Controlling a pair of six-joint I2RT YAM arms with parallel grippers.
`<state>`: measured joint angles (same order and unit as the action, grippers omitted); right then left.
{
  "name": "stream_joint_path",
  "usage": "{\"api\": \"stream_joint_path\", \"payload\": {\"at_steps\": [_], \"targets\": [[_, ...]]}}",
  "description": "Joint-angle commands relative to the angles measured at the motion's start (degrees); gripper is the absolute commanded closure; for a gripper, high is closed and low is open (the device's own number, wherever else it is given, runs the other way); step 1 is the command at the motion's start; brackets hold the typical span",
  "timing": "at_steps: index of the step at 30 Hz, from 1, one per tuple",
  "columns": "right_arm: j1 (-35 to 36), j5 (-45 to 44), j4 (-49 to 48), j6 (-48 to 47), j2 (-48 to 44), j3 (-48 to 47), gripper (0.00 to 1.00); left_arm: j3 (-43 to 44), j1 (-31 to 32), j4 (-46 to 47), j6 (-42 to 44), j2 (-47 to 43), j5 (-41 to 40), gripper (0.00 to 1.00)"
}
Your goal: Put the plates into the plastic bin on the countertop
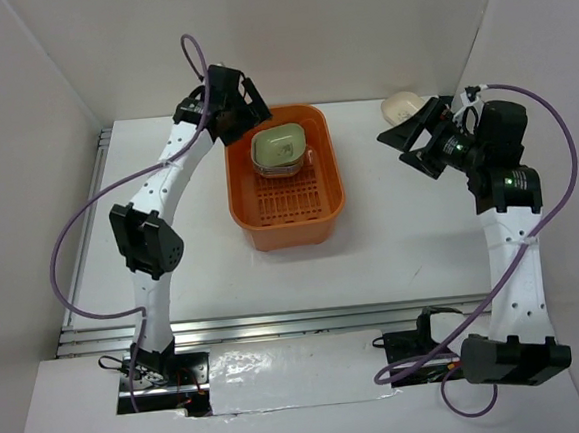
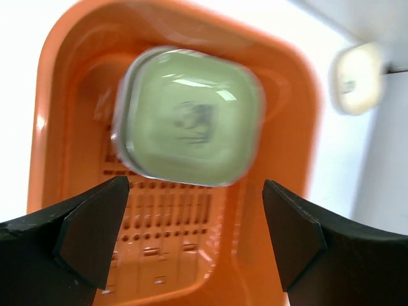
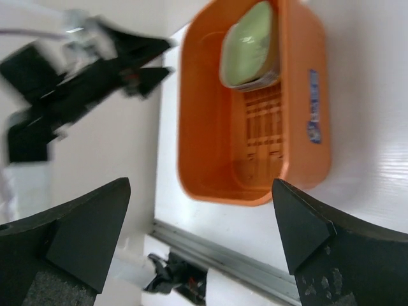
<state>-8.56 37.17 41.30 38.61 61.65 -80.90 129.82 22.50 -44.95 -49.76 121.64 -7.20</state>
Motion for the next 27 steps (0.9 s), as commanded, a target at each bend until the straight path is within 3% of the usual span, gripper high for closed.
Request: {"api": "stream_joint_path", "payload": {"at_steps": [1,8,12,17,23,27], "targets": [[-0.8,-7.2,-4.7,-1.1,3.2,3.9,0.00,4.2,1.7,-0.8,1.8,-9.2,1.1,0.01],[-4.2,-32.9,-19.5,14.0,13.7,16.6,0.00,-14.7,1.4,-5.2,7.5,-33.6,-5.6,0.01],[-4.9,-40.2,-22.6,17.8,27.2,11.8,0.00,-25.0,-3.9,-8.9,11.9,-45.9,-2.3,0.01],[-5.5,-38.1,-25.0,19.6,43.3,-0.2,0.00,-40.6,-9.7,-9.0,16.4,-56.5,1.7,0.01],[-6.6,-32.6,-32.6,20.1,60.1,-11.7,0.00,-51.5,-17.6,-7.4,15.7,-65.6,9.0,0.01],[-7.3,-30.3,-39.0,22.0,65.9,-15.5,0.00,-56.2,-18.6,-6.1,14.4,-68.4,13.0,0.01]]}}
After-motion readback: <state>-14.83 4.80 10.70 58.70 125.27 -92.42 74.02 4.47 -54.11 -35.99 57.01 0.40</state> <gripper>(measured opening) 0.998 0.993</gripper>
